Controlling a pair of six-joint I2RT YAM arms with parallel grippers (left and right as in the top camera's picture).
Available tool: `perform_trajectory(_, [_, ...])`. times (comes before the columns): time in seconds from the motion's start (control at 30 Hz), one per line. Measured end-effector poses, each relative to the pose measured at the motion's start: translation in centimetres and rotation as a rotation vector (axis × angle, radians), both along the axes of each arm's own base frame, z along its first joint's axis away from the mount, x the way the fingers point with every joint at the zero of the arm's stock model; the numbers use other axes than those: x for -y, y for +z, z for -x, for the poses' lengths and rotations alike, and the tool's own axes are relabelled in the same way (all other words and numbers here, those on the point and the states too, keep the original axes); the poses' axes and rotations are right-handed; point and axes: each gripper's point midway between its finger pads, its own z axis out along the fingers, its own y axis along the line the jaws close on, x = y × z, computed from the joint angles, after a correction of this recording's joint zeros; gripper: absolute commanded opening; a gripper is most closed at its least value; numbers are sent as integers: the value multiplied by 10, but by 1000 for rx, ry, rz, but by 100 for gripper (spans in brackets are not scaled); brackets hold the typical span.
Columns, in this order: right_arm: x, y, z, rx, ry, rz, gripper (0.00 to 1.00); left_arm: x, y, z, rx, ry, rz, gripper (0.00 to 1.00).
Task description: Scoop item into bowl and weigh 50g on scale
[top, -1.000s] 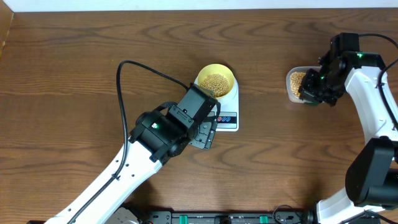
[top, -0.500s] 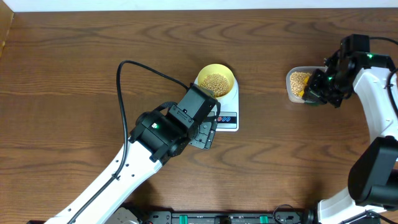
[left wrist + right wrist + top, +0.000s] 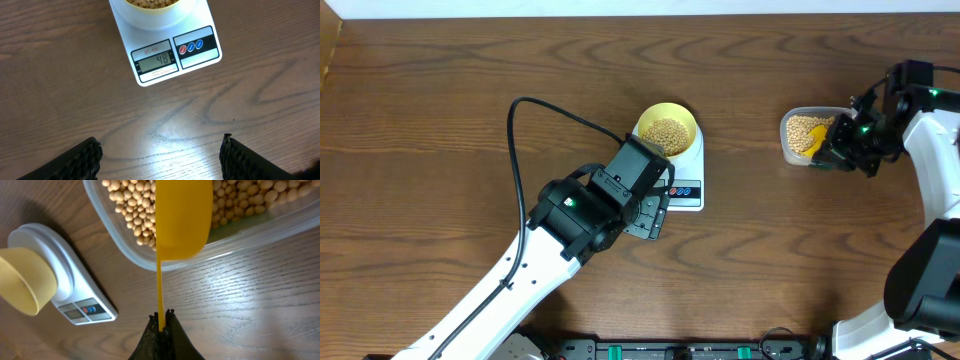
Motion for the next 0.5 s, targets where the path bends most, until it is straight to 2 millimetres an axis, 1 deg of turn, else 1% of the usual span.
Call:
perform_trajectory(0.27, [-2, 7, 5, 13, 21, -91, 1, 0, 0, 0, 0, 0, 0, 78])
perform_trajectory(0.5, [0, 9, 6, 25, 25, -116, 1, 0, 0, 0, 0, 0, 0, 78])
